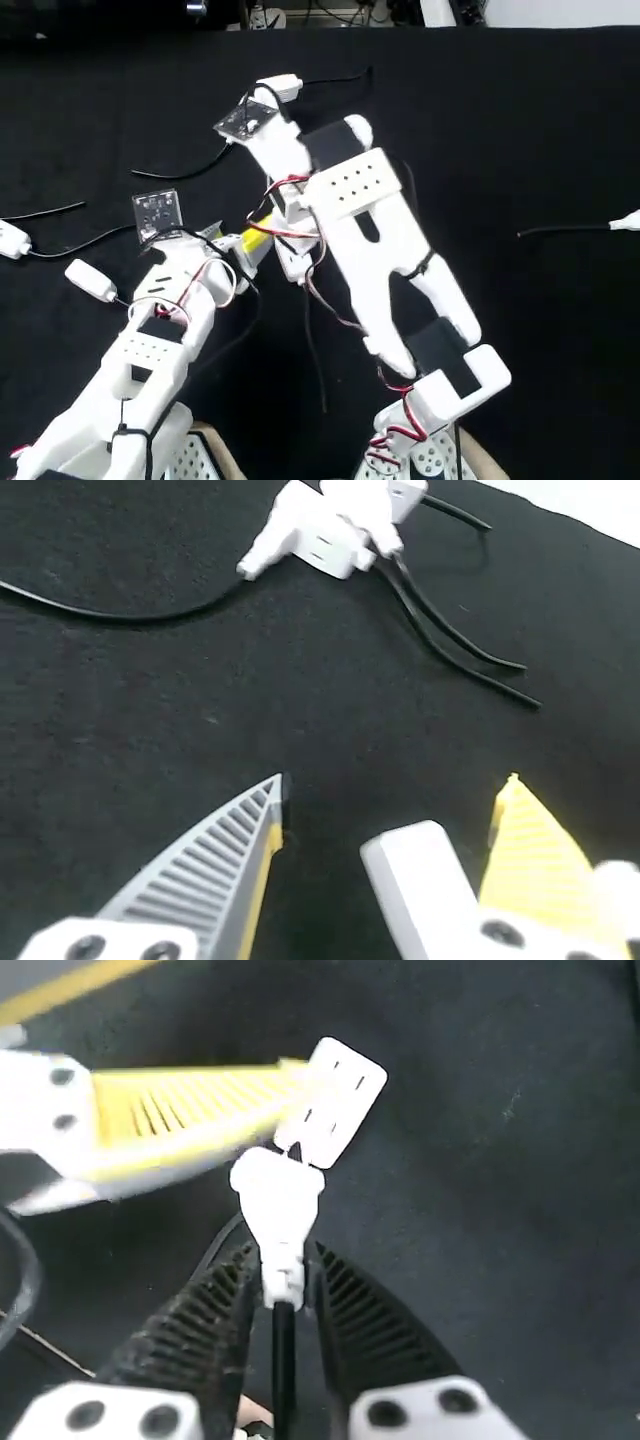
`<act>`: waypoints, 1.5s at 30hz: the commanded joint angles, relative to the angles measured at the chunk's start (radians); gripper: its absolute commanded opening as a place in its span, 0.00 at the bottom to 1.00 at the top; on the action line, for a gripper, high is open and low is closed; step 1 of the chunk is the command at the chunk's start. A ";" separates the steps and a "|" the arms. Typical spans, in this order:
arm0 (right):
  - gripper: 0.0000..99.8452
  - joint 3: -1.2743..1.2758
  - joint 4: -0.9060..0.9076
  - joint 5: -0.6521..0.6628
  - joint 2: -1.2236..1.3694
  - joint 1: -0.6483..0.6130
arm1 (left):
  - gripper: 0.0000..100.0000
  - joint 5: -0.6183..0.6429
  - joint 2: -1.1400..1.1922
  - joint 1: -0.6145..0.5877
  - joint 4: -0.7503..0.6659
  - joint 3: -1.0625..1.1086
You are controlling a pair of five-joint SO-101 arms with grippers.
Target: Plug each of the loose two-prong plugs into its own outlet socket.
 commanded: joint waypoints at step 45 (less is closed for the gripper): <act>0.21 0.427 -0.454 0.258 0.045 0.160 | 0.33 -0.008 -0.020 -0.099 -0.012 -0.001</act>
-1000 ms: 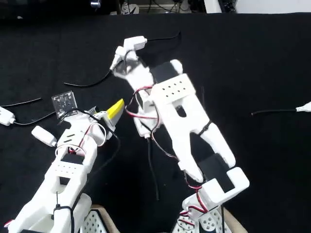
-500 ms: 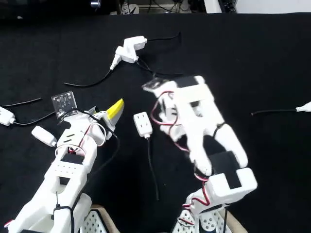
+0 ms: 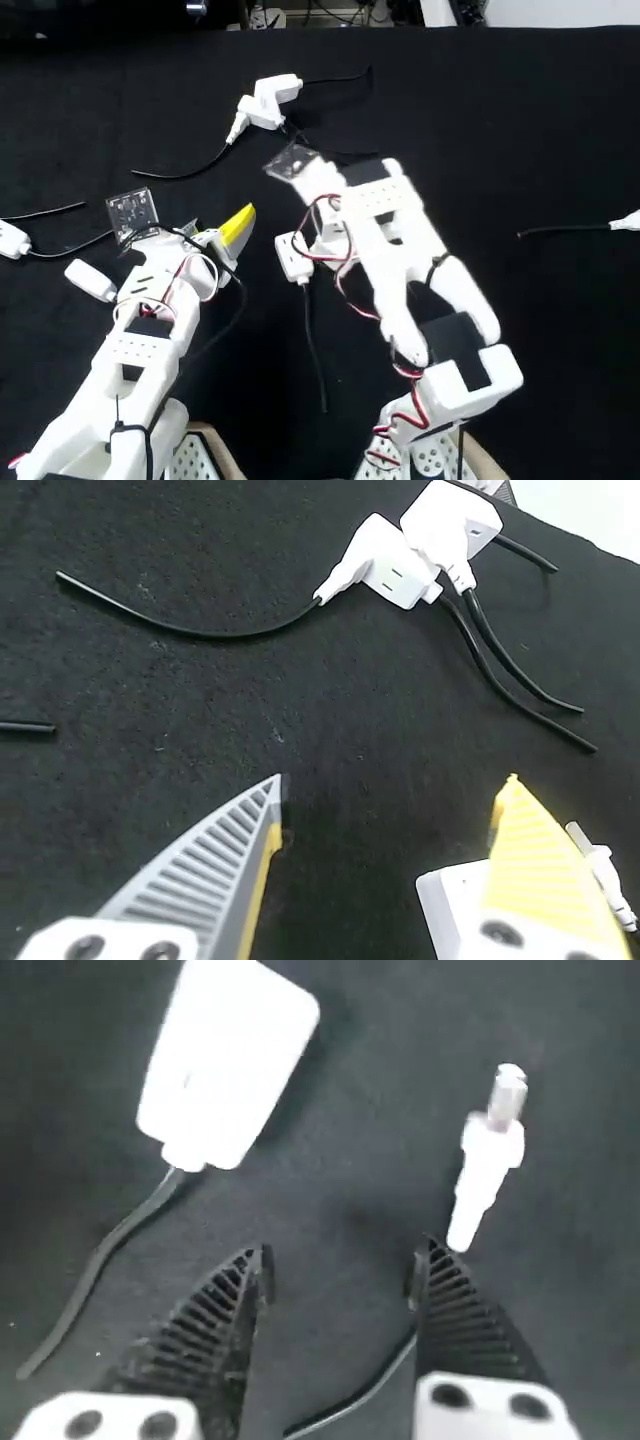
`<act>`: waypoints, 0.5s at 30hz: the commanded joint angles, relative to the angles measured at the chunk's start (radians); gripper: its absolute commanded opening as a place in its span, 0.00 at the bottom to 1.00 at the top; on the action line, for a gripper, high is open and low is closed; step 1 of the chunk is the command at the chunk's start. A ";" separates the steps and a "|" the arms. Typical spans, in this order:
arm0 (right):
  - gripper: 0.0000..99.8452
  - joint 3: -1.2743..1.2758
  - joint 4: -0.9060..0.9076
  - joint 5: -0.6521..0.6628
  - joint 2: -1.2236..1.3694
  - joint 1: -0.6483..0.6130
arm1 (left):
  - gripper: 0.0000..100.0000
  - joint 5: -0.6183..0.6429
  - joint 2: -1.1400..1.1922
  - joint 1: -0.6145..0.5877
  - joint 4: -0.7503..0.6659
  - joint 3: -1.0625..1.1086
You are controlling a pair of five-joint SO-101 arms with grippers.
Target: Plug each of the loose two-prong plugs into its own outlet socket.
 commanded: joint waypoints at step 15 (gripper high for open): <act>0.21 -0.607 0.124 0.095 0.467 0.146 | 0.33 -0.006 -0.020 0.002 -0.012 -0.010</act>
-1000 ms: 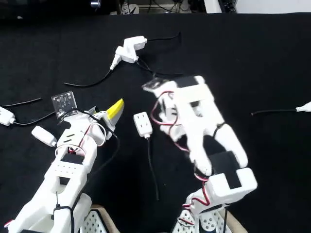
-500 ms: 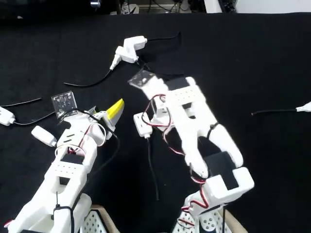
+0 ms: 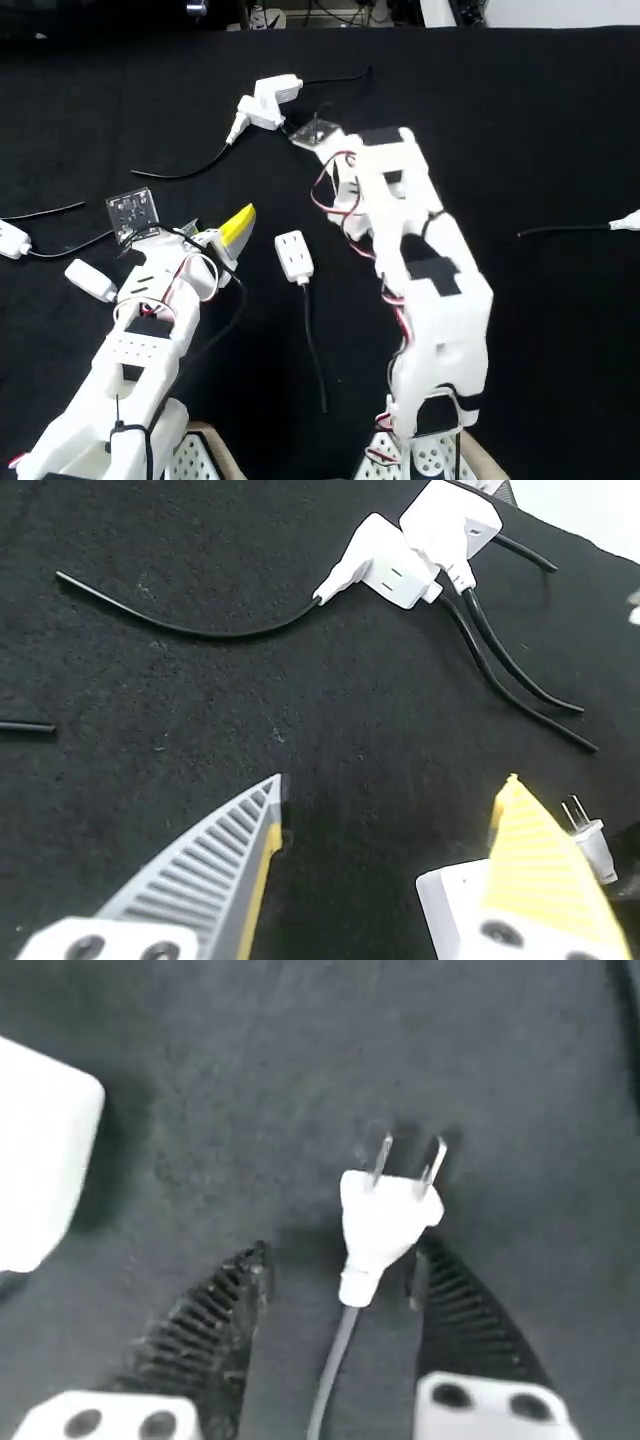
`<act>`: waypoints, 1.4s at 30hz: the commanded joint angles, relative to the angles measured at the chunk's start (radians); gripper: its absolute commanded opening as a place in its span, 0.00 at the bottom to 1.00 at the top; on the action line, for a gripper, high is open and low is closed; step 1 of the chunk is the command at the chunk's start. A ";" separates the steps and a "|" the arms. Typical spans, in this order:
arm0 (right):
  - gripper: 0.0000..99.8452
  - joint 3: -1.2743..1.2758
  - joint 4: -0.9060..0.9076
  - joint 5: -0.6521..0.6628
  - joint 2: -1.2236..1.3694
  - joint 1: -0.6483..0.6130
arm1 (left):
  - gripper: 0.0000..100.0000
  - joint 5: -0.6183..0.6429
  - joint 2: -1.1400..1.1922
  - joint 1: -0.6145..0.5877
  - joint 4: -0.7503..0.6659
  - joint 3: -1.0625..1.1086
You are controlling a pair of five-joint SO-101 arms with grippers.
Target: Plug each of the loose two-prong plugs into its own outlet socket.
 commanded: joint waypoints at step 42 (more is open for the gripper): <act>0.01 -0.484 0.400 -0.080 0.114 -0.081 | 0.33 -0.006 -0.021 0.068 -0.015 -0.013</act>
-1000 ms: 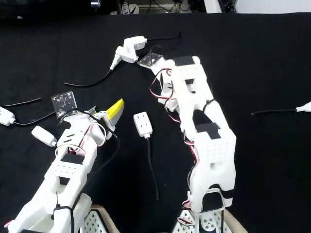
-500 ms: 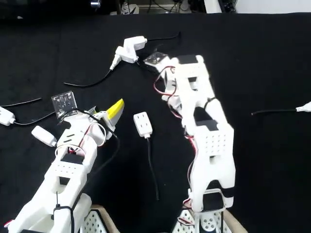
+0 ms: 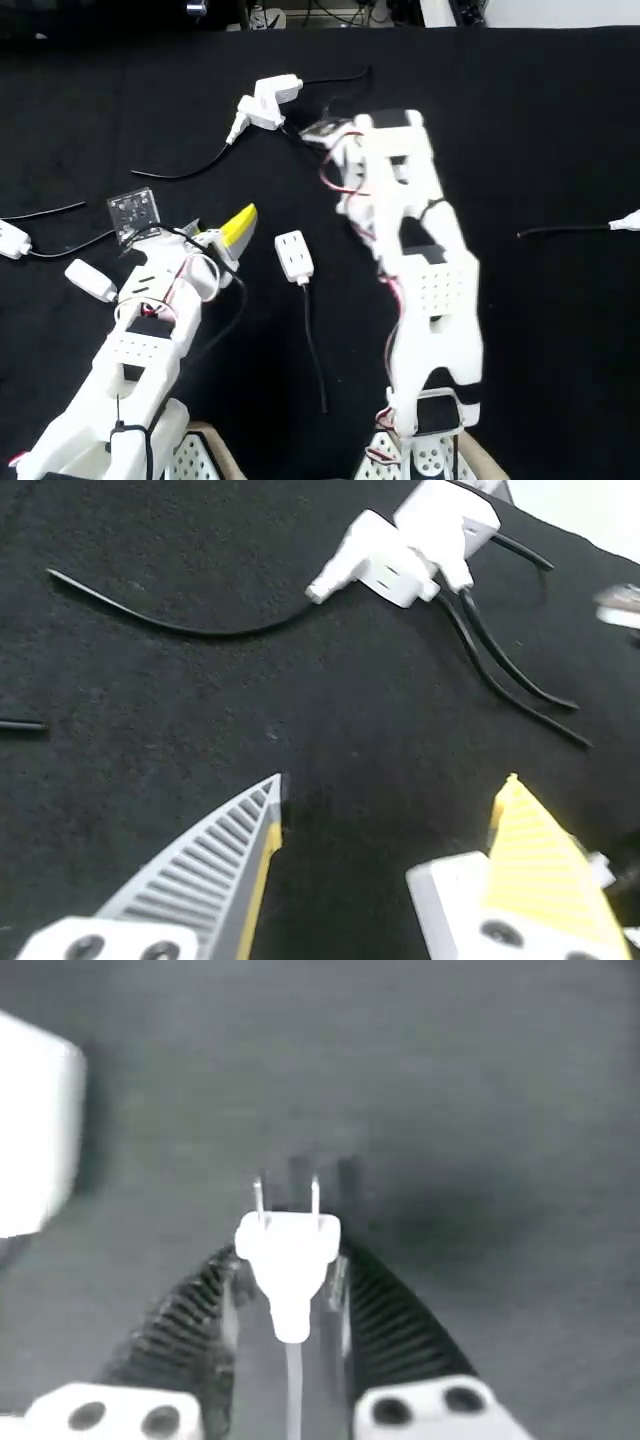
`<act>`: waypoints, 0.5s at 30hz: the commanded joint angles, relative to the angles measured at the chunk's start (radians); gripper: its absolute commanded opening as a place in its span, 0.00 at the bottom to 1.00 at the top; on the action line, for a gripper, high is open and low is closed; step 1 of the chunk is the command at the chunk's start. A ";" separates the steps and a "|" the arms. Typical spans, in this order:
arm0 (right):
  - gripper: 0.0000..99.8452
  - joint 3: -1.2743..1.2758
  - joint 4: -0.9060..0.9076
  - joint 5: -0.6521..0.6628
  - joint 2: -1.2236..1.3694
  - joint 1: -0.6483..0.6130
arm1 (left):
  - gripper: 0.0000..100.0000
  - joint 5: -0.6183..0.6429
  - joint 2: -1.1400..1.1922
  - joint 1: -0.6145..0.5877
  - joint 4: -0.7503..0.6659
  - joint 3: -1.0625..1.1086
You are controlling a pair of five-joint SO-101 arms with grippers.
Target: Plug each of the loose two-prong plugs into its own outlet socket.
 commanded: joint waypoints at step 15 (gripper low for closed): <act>0.01 0.223 0.101 -0.114 -0.447 -0.301 | 0.33 -0.008 -0.021 0.150 -0.391 0.128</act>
